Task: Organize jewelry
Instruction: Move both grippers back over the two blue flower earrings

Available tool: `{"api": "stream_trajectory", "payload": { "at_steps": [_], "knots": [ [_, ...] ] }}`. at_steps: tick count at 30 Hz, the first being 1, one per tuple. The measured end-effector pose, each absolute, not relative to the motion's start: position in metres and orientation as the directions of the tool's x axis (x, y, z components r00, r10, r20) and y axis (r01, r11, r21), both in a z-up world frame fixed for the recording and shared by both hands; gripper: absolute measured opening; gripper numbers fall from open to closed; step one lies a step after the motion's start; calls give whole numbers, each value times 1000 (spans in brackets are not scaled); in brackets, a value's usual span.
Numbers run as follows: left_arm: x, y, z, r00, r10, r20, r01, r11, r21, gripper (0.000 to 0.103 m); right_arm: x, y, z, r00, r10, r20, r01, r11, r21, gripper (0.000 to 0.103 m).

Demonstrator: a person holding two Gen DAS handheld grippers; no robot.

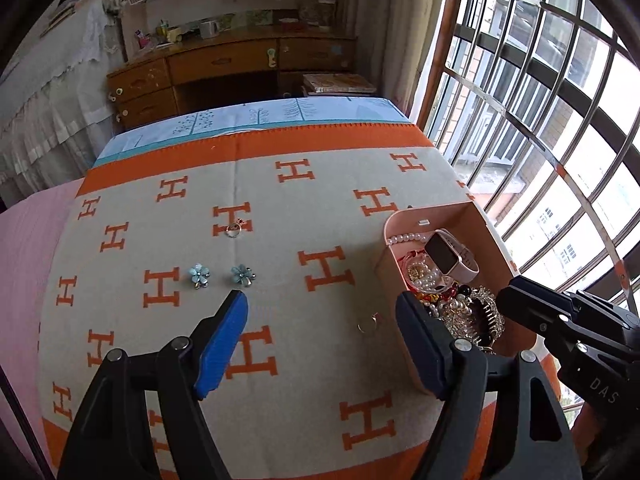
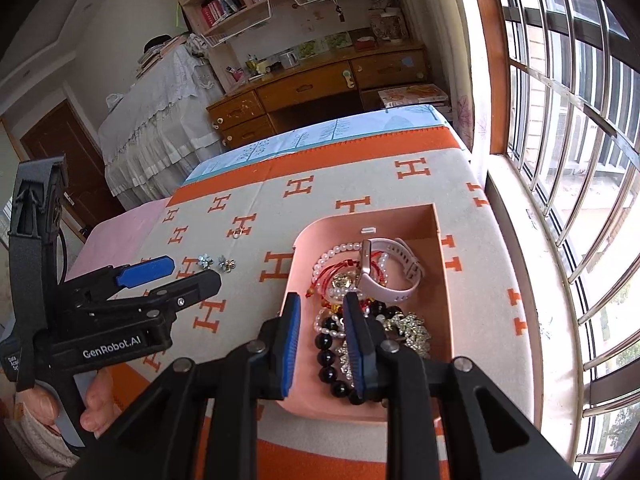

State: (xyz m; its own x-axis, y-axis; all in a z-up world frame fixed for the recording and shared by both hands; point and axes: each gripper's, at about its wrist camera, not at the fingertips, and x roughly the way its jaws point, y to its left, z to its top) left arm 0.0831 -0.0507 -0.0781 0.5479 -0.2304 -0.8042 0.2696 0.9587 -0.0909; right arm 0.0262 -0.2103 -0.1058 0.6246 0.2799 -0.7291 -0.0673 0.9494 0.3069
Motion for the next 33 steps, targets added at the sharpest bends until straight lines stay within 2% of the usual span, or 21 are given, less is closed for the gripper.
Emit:
{"api": "stream_trajectory", "payload": {
  "at_steps": [3, 26, 29, 30, 33],
  "knots": [
    [80, -38, -73, 563, -233, -793, 250, 963, -105, 78, 27, -200, -101, 622, 286, -729, -90, 951, 297, 22],
    [80, 42, -55, 649, -186, -738, 130, 983, -132, 79, 51, -118, -80, 604, 343, -719, -240, 939, 246, 22],
    [83, 51, -58, 647, -175, -742, 119, 985, -129, 84, 57, -111, -82, 597, 346, -724, -248, 938, 243, 22],
    [85, 54, -60, 647, -170, -743, 115, 985, -126, 86, 60, -109, -82, 595, 346, -725, -249, 937, 243, 23],
    [88, 59, -64, 644, -162, -748, 115, 987, -115, 88, 66, -105, -85, 592, 350, -726, -247, 936, 250, 35]
  ]
}}
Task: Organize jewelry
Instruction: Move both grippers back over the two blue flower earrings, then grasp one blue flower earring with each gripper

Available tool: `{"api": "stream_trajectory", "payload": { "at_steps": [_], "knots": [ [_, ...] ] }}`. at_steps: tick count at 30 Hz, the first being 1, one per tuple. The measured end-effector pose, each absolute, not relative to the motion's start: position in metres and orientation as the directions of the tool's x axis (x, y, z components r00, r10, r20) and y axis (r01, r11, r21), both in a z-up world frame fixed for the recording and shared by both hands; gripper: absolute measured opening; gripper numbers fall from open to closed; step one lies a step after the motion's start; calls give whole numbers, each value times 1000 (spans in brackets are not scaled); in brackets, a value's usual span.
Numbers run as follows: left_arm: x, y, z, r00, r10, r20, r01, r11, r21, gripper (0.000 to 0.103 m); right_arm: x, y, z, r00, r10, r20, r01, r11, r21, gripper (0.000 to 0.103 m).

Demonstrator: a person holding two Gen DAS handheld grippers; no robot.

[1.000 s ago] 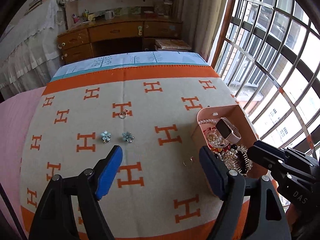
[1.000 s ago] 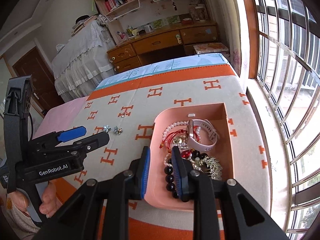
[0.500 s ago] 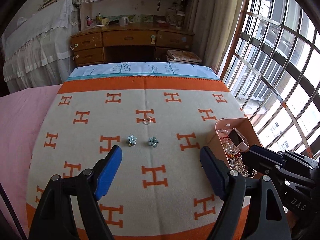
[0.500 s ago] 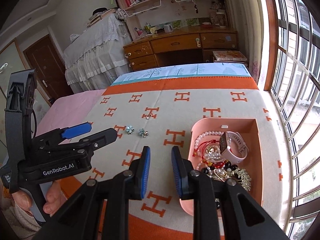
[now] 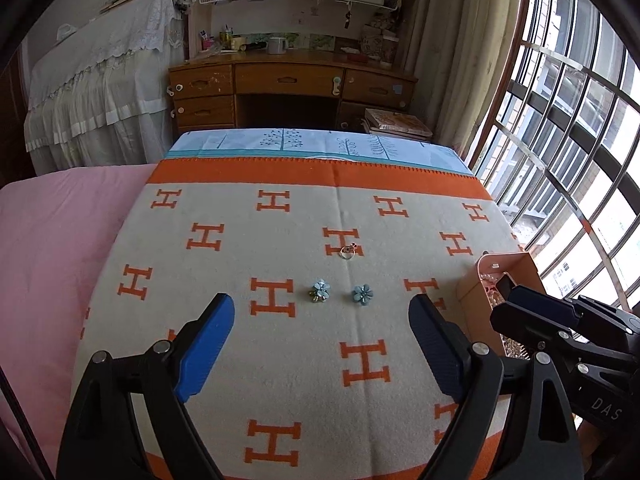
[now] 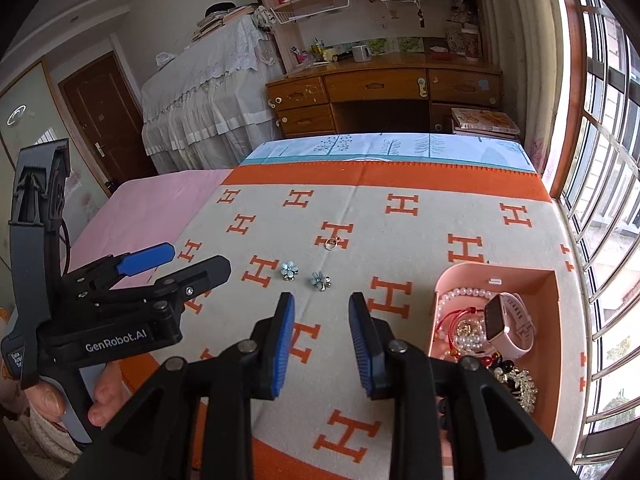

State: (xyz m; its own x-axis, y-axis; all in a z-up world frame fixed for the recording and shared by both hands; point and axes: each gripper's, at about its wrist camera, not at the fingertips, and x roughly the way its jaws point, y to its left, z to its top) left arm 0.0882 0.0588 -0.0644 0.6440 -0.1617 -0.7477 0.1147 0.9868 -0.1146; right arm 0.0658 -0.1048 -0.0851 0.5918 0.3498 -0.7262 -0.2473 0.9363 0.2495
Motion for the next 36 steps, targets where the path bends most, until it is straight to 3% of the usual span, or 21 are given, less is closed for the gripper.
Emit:
{"api": "stream_trajectory", "payload": {
  "at_steps": [15, 28, 31, 33, 36],
  "knots": [
    [122, 90, -125, 576, -156, -802, 105, 988, -116, 91, 103, -76, -137, 506, 329, -797, -271, 938, 215, 41],
    [161, 68, -162, 541, -176, -822, 222, 973, -63, 91, 126, -53, -176, 457, 290, -841, -305, 939, 159, 41],
    [167, 61, -164, 544, -166, -822, 242, 970, -35, 84, 125, -56, -176, 460, 288, -840, -300, 941, 158, 41],
    [170, 57, -166, 544, -155, -825, 251, 968, -17, 71, 127, -59, -177, 461, 286, -840, -292, 943, 161, 41],
    [174, 51, -168, 545, -146, -826, 268, 964, 6, 62, 128, -61, -177, 456, 290, -841, -285, 943, 171, 41]
  ]
}}
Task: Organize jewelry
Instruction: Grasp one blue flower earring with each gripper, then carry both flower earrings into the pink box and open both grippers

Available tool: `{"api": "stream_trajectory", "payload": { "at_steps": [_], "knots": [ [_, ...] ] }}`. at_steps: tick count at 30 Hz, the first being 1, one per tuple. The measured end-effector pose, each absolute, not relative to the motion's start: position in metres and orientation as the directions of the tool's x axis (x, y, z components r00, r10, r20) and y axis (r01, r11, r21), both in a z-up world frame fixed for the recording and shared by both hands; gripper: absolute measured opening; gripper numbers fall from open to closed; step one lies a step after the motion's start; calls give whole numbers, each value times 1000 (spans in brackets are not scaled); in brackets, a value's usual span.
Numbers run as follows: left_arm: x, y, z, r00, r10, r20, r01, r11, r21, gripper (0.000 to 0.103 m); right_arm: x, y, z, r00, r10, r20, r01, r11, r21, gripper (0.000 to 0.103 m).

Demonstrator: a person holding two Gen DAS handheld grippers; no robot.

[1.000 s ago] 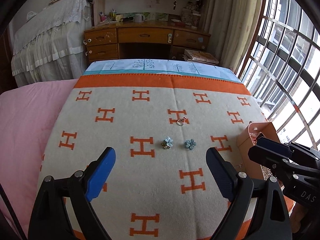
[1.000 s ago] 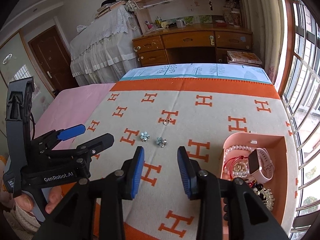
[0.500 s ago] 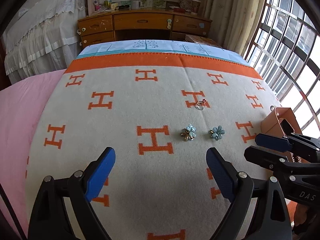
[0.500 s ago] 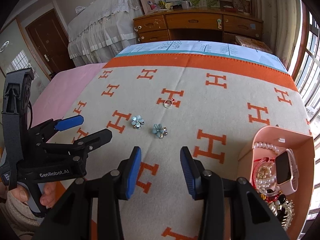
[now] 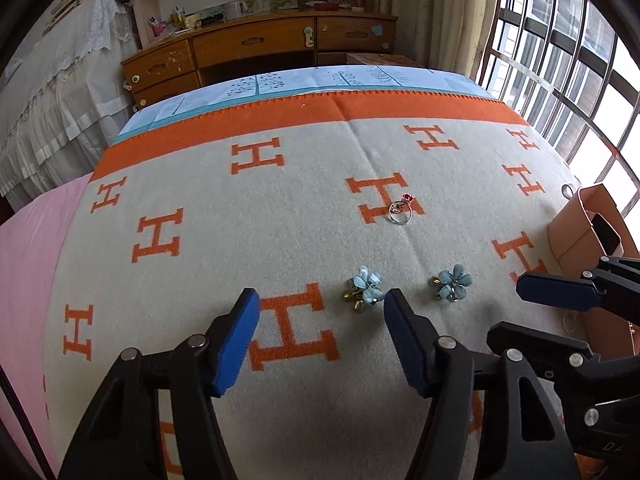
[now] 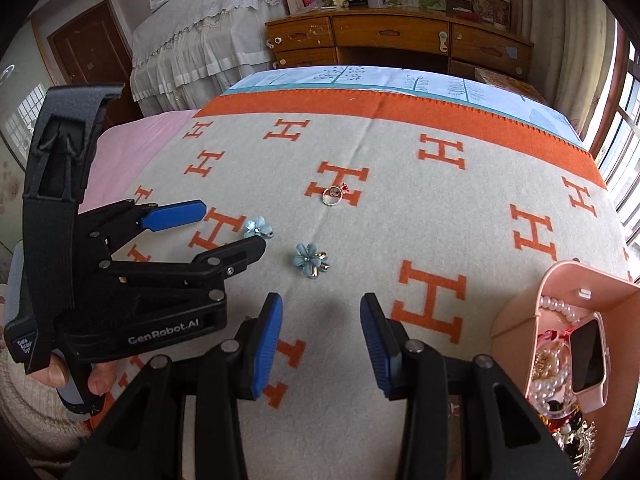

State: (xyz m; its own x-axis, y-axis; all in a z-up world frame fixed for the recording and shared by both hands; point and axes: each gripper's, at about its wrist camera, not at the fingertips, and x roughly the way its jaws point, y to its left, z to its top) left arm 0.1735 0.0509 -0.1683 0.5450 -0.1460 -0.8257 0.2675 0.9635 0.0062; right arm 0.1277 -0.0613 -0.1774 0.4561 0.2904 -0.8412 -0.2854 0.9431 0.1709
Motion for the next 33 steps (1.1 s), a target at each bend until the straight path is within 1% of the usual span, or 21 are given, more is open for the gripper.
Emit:
{"api": "stream_trajectory", "payload": {
  "at_steps": [1, 2, 3, 4, 6, 11, 14, 18, 21, 23, 25, 28, 33],
  "knots": [
    [174, 49, -169, 549, -141, -824, 271, 962, 16, 61, 128, -61, -177, 456, 291, -841, -286, 943, 172, 41],
    [174, 48, -170, 552, -143, -822, 277, 961, 19, 58, 128, -61, -177, 455, 292, -841, -287, 942, 171, 41],
    [174, 48, -170, 555, -158, -816, 285, 958, 8, 49, 128, -60, -177, 455, 292, -842, -290, 942, 170, 41],
    [174, 48, -170, 551, -177, -816, 294, 956, -9, 43, 127, -59, -177, 454, 291, -842, -294, 941, 166, 41],
    [175, 50, -169, 553, -189, -812, 293, 956, -23, 13, 128, -56, -178, 451, 287, -845, -301, 940, 159, 41],
    [176, 65, -166, 555, -168, -815, 227, 973, -47, 12, 135, -47, -184, 445, 275, -852, -310, 940, 141, 41],
    [174, 82, -164, 544, -167, -822, 167, 982, -89, 12, 142, -43, -189, 440, 259, -860, -309, 943, 126, 41],
    [166, 101, -164, 530, -187, -827, 122, 982, -144, 12, 147, -33, -190, 468, 219, -856, -320, 945, 67, 41],
    [159, 108, -164, 527, -192, -828, 105, 981, -161, 12, 148, -22, -193, 505, 164, -847, -333, 943, -15, 41],
    [155, 109, -163, 532, -191, -825, 98, 982, -163, 12, 146, -18, -192, 518, 165, -839, -345, 938, -28, 37],
    [151, 110, -160, 538, -191, -821, 96, 982, -165, 12, 145, -15, -192, 518, 176, -837, -362, 932, -29, 19],
    [145, 111, -156, 547, -197, -814, 97, 980, -172, 12, 144, -11, -191, 526, 154, -836, -364, 930, -57, 19],
    [133, 109, -146, 564, -202, -801, 110, 979, -170, 12, 143, -17, -181, 510, 192, -839, -350, 937, 2, 18]
  ]
}}
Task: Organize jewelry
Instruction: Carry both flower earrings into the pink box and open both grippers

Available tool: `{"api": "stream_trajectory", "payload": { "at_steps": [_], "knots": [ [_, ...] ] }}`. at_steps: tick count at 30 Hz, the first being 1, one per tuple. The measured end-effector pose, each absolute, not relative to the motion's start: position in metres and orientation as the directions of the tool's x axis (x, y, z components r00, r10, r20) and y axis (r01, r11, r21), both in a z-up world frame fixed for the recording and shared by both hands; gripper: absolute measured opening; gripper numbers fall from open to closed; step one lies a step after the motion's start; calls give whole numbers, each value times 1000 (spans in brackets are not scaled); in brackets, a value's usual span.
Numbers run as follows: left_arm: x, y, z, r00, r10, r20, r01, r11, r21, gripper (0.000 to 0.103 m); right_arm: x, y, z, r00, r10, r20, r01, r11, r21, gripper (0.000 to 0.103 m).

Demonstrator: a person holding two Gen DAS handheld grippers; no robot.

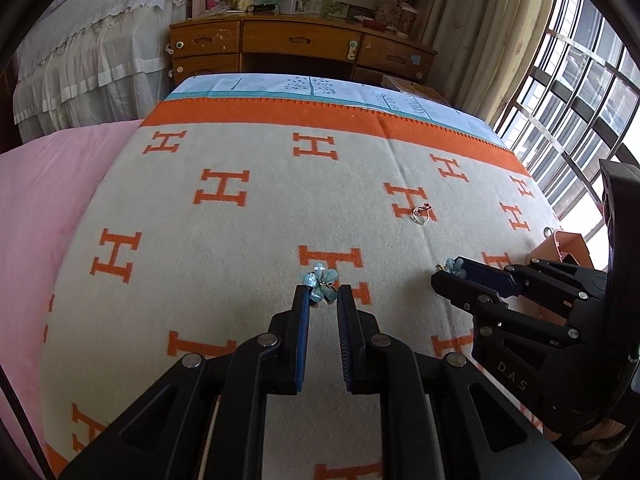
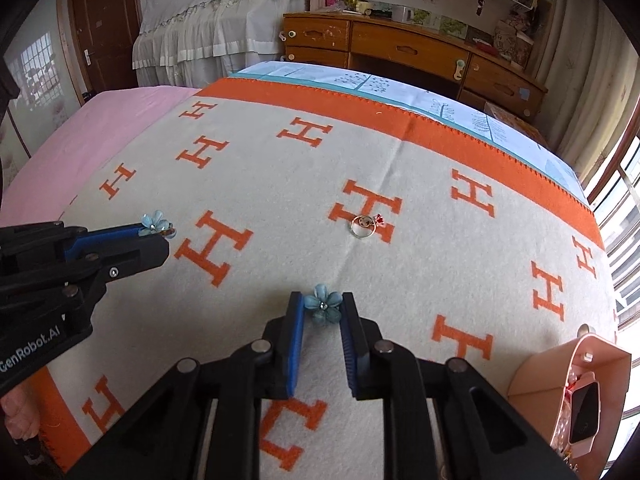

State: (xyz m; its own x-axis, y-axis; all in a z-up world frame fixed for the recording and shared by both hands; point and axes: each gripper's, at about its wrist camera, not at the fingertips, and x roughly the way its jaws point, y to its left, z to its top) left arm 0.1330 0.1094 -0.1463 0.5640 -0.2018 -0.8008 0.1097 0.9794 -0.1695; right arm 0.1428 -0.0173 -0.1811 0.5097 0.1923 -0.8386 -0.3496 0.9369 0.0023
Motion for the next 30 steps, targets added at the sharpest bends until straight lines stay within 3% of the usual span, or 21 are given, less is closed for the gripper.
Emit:
{"api": "stream_trajectory", "payload": {
  "at_steps": [15, 30],
  "knots": [
    [100, 79, -100, 617, -239, -750, 177, 971, -163, 12, 93, -54, -94, 620, 358, -698, -366, 919, 145, 18],
    [74, 7, -61, 633, -289, -718, 287, 949, -129, 12, 50, -126, -62, 706, 360, -610, -318, 931, 181, 18]
  ]
}}
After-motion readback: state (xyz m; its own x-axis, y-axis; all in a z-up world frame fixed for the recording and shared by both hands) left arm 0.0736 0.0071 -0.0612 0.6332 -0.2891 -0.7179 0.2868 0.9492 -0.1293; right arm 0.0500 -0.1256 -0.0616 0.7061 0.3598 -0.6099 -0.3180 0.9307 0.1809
